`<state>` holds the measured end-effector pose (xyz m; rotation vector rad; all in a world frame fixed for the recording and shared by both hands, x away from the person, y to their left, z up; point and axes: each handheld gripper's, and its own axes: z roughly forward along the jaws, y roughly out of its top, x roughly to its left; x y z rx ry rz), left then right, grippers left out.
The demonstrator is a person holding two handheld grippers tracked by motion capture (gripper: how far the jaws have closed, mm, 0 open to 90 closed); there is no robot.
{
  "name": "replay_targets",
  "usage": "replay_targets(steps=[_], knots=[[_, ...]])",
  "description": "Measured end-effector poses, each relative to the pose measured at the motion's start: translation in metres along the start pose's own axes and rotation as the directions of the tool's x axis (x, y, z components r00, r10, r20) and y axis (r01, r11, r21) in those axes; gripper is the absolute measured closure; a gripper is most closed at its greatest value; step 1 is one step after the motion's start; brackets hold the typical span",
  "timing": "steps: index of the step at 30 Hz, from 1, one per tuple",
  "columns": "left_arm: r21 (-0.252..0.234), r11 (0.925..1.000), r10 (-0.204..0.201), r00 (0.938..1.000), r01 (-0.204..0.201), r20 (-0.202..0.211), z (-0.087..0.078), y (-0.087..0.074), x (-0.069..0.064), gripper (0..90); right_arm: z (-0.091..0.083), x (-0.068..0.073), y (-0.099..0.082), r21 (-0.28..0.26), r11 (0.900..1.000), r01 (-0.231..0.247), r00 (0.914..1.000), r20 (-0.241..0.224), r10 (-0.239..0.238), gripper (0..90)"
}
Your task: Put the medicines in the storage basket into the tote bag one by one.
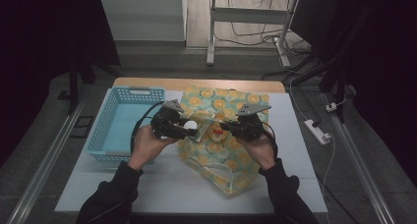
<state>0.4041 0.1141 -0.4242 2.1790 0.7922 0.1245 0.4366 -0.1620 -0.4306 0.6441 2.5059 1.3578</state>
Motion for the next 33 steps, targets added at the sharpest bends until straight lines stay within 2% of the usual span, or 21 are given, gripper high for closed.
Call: replay_targets(steps=[6,11,33], knots=[[0.028,0.9994,0.018,0.9996,-0.019,0.024,0.019,0.005,-0.007,50.2,0.0,0.0,0.0,0.0,1.0,0.0,1.0,0.003,0.0,89.9],[0.049,0.9985,0.021,0.9995,-0.022,0.025,0.034,0.005,-0.009,50.2,-0.001,0.0,0.0,-0.001,1.0,0.002,1.0,0.003,-0.002,89.9],[0.106,0.9942,0.01,0.9999,-0.012,0.014,0.08,0.002,-0.001,50.1,0.0,-0.001,-0.001,0.007,1.0,0.001,1.0,0.006,-0.001,89.9]])
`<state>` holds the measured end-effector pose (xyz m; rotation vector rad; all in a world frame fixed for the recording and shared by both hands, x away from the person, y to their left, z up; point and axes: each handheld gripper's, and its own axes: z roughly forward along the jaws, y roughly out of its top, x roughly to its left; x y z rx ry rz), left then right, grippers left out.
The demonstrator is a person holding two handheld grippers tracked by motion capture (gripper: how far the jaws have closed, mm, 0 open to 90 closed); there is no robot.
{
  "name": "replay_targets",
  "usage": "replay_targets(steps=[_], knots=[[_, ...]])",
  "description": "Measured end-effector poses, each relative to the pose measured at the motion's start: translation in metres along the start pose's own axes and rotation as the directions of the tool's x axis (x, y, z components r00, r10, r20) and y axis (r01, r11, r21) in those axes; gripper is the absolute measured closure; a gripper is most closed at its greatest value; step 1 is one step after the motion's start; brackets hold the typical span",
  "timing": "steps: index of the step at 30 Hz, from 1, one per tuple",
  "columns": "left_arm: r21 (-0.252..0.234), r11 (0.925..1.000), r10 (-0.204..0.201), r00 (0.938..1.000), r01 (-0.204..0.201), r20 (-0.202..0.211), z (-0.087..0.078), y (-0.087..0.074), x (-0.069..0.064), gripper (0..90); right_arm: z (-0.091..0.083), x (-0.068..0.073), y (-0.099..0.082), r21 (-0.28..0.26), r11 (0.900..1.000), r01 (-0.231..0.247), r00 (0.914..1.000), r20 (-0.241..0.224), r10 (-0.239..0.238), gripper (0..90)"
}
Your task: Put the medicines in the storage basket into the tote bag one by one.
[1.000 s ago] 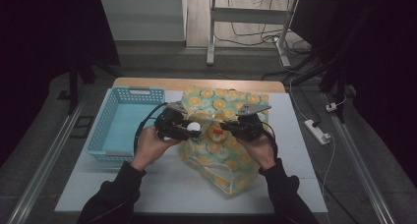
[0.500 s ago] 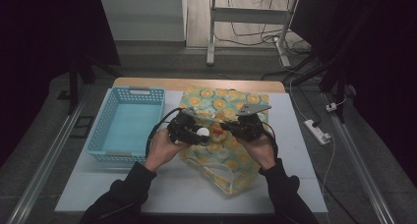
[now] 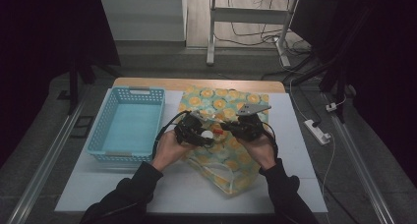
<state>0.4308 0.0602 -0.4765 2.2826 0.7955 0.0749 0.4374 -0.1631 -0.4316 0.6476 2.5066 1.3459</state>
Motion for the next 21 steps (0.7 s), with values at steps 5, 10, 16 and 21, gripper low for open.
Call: replay_targets(steps=[5,10,16,21], knots=[[0.025,0.9997,0.005,0.9999,-0.004,-0.015,0.009,-0.001,0.002,50.1,0.0,0.0,0.0,-0.001,1.0,0.001,1.0,-0.001,-0.001,89.9],[0.043,0.9991,0.001,0.9997,0.0,-0.026,0.015,-0.003,0.004,50.1,0.0,0.0,0.0,0.001,1.0,0.002,1.0,-0.001,-0.002,89.9],[0.03,0.9995,0.01,0.9994,-0.009,-0.034,0.024,-0.007,0.006,49.9,0.001,0.001,0.0,0.002,1.0,0.004,1.0,-0.004,-0.004,89.9],[0.019,0.9998,0.005,0.9996,-0.004,-0.029,0.024,-0.008,0.007,49.5,0.001,0.001,0.0,0.003,1.0,0.004,1.0,-0.003,-0.004,89.9]])
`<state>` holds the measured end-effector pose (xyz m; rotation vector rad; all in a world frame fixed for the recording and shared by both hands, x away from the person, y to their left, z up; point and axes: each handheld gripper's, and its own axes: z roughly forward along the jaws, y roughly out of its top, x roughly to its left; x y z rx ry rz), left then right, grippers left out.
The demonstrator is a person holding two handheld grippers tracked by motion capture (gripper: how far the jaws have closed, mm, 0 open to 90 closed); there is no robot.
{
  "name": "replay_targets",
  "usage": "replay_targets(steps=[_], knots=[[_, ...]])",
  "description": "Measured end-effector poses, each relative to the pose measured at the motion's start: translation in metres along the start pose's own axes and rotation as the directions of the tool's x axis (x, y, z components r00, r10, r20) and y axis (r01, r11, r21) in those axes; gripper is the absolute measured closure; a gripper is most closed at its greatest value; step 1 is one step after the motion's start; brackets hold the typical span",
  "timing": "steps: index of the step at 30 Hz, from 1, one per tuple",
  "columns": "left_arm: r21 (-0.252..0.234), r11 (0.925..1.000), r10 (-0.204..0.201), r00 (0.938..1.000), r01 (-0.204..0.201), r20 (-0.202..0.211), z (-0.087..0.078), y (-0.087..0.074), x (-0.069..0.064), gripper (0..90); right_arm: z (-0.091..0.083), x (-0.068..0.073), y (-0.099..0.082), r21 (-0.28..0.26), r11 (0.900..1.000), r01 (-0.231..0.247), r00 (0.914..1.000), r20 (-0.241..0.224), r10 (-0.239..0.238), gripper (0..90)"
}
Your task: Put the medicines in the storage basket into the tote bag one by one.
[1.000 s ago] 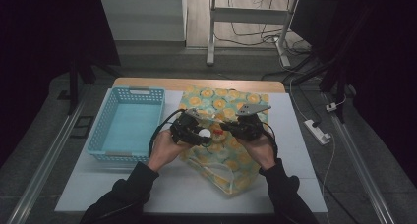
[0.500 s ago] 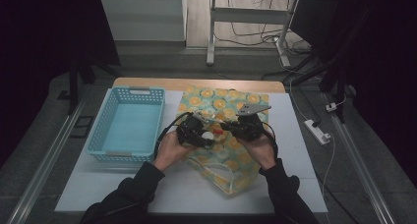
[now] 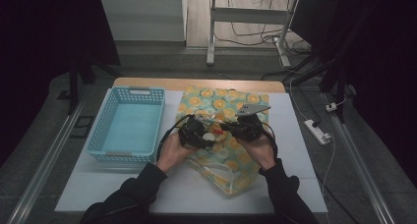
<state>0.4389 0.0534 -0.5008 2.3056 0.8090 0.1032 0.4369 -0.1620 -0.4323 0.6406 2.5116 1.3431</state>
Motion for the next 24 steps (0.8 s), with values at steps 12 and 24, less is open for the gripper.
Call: replay_targets(steps=[12,24], knots=[[-0.062,0.9979,-0.02,0.9998,0.02,0.008,-0.019,-0.002,-0.005,25.2,0.0,0.0,-0.001,0.0,1.0,-0.001,1.0,0.0,0.001,89.8],[-0.126,0.9913,-0.033,0.9984,0.038,0.045,-0.038,-0.009,-0.011,10.7,-0.001,0.001,-0.001,0.002,1.0,-0.001,1.0,0.0,0.001,89.9]])
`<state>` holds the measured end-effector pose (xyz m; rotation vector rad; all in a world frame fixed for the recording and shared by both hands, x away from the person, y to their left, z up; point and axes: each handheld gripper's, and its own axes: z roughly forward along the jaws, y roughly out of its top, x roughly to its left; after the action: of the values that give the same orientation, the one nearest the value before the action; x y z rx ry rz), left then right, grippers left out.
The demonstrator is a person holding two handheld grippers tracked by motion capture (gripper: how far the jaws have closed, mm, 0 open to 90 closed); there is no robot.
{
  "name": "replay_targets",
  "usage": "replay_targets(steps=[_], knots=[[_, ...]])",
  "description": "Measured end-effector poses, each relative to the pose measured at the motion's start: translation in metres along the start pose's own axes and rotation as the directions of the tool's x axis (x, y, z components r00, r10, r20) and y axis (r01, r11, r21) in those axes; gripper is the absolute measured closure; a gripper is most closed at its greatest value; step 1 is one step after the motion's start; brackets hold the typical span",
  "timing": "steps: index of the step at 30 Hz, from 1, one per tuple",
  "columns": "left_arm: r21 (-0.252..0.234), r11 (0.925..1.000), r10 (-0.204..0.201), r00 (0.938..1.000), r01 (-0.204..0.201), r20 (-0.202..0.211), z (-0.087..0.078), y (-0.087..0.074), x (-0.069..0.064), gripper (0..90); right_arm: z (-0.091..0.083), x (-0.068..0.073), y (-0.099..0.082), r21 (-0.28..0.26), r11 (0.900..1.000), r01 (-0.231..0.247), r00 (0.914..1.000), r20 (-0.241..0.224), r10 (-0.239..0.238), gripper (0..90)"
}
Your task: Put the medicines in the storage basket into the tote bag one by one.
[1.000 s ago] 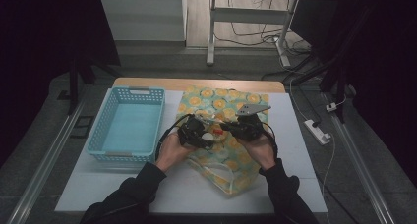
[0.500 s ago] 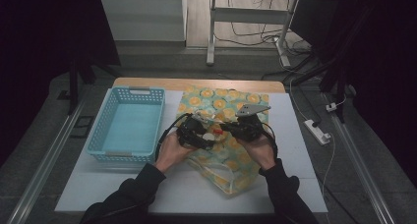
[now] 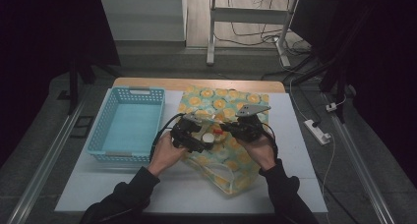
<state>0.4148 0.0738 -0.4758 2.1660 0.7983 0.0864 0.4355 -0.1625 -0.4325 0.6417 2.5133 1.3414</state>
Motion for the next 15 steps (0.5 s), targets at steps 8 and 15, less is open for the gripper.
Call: replay_targets(steps=[8,15], knots=[[-0.032,0.9992,0.024,0.9987,-0.022,0.045,-0.01,-0.004,-0.008,1.7,-0.002,0.0,0.0,-0.003,1.0,0.0,1.0,0.001,0.0,89.8],[-0.009,0.999,0.043,0.9967,-0.043,0.068,-0.01,-0.012,-0.015,0.0,-0.003,-0.001,0.0,-0.003,1.0,0.0,1.0,0.003,0.0,89.8]])
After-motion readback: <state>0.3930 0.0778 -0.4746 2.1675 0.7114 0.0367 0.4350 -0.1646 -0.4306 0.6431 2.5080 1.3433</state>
